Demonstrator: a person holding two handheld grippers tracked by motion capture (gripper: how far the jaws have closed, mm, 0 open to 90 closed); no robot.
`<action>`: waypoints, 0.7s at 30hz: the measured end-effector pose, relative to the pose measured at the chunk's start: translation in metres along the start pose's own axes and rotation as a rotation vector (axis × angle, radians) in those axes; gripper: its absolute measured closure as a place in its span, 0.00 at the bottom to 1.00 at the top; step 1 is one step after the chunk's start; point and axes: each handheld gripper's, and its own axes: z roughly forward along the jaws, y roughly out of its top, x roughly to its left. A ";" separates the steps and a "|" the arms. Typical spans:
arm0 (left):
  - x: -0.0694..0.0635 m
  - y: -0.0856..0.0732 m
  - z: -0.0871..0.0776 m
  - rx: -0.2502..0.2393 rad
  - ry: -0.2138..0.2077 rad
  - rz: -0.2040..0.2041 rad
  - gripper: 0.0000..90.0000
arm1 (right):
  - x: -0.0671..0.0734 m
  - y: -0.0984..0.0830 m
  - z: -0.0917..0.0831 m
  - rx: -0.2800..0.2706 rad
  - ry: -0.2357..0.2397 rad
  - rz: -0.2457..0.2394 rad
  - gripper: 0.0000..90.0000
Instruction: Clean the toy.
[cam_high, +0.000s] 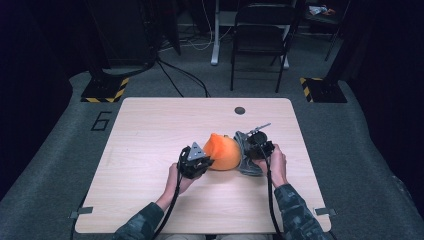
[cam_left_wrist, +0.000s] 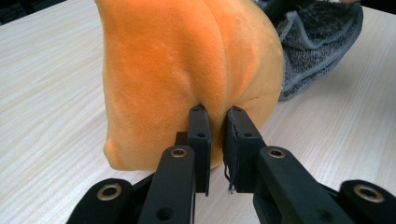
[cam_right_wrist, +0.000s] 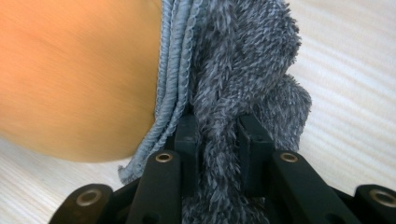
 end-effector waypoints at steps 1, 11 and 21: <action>0.000 0.000 0.000 -0.006 0.007 0.000 0.90 | -0.001 -0.001 0.002 0.013 0.001 0.002 0.81; 0.002 -0.001 -0.001 -0.005 0.010 -0.015 0.90 | 0.000 0.007 -0.022 -0.047 -0.007 -0.014 0.81; 0.000 -0.001 0.000 -0.012 0.012 -0.010 0.90 | 0.026 0.021 -0.057 -0.180 0.106 -0.068 0.81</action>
